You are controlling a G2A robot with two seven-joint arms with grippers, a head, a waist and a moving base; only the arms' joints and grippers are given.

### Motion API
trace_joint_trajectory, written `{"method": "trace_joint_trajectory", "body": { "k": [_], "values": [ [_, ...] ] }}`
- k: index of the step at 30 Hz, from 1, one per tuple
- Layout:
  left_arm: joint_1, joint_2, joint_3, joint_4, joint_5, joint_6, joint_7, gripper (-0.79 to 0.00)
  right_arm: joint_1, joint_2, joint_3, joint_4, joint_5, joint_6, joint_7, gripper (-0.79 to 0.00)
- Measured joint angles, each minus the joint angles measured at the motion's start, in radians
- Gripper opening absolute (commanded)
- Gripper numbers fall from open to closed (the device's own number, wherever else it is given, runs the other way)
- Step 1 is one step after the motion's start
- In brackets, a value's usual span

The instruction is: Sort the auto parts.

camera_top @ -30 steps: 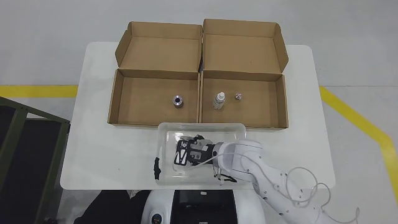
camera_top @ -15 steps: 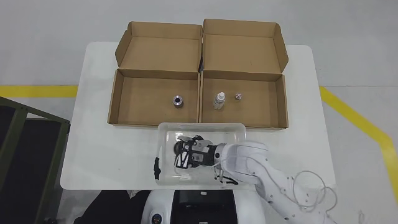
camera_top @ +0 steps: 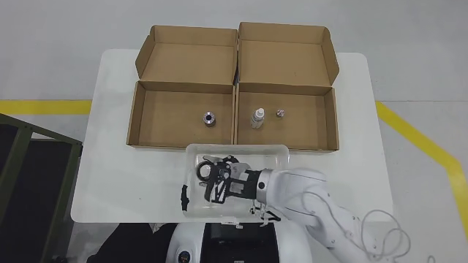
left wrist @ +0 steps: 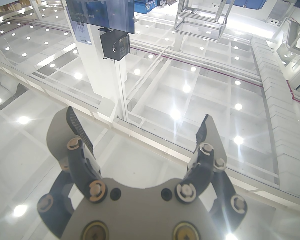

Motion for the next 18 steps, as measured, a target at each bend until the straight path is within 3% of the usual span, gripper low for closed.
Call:
{"method": "trace_joint_trajectory", "body": {
  "k": [18],
  "values": [
    [0.0, 0.0, 0.0, 0.0, 0.0, 0.0, 0.0, 0.0, 0.051, -0.01, 0.007, -0.142, 0.028, 0.054, -0.142, -0.785]
  ]
}}
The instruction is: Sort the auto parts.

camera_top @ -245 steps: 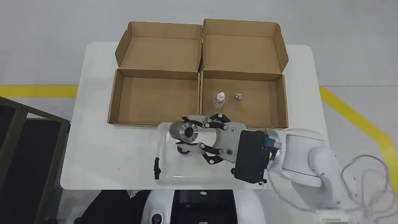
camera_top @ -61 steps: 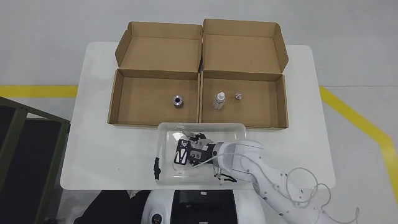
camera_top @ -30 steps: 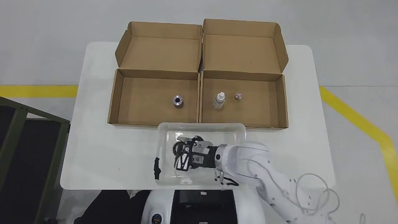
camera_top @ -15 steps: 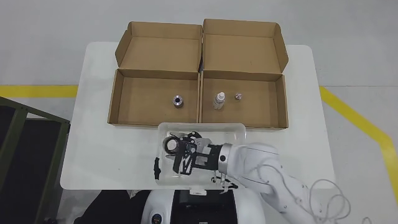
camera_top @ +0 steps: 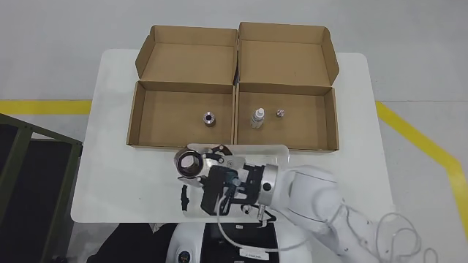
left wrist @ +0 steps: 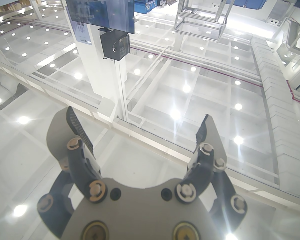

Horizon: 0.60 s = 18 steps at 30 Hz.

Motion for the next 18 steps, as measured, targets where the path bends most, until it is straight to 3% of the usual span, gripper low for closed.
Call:
{"method": "trace_joint_trajectory", "body": {
  "k": [18],
  "values": [
    [0.0, 0.0, 0.0, 0.0, 0.0, 0.0, 0.0, 0.0, -0.026, 0.02, 0.216, -0.163, 0.131, -0.011, -0.068, -0.785]
  ]
}}
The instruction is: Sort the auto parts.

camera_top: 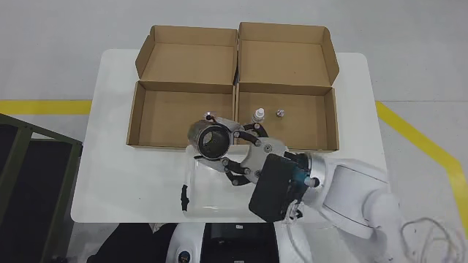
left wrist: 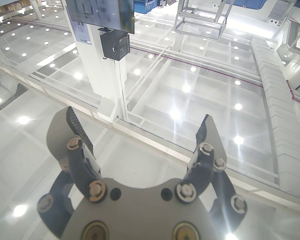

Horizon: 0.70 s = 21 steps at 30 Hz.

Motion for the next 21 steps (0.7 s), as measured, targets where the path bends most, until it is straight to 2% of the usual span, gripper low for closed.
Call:
{"method": "trace_joint_trajectory", "body": {
  "k": [9, 21],
  "values": [
    [0.0, 0.0, 0.0, 0.0, 0.0, 0.0, 0.0, 0.0, -0.061, 0.015, 0.108, -0.012, 0.066, -0.06, -0.082, -0.785],
    [0.0, 0.0, 0.0, 0.0, 0.0, 0.0, 0.0, 0.0, -0.083, 0.023, 0.123, -0.001, 0.047, -0.071, -0.101, -0.785]
  ]
}}
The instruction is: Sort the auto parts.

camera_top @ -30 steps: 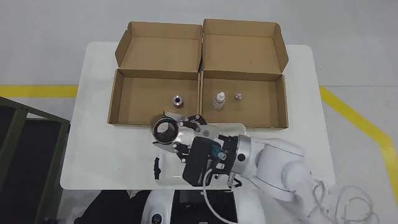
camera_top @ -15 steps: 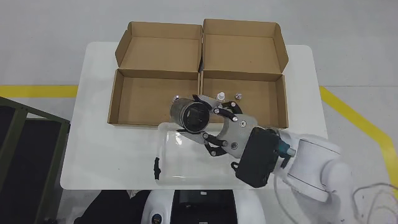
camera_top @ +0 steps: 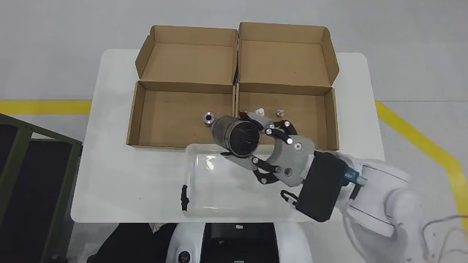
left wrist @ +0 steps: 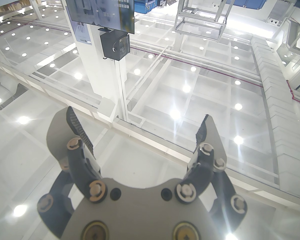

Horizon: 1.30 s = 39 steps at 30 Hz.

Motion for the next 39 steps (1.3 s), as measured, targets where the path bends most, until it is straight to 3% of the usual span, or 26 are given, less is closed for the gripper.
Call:
{"method": "trace_joint_trajectory", "body": {
  "k": [20, 39],
  "values": [
    [0.0, 0.0, 0.0, 0.0, 0.0, 0.0, 0.0, 0.0, 0.18, -0.028, -0.237, 0.206, -0.058, 0.089, 0.157, -0.785],
    [0.0, 0.0, 0.0, 0.0, 0.0, 0.0, 0.0, 0.0, 0.436, -0.113, -0.492, 0.551, -0.027, 0.22, 0.265, -0.785]
  ]
}}
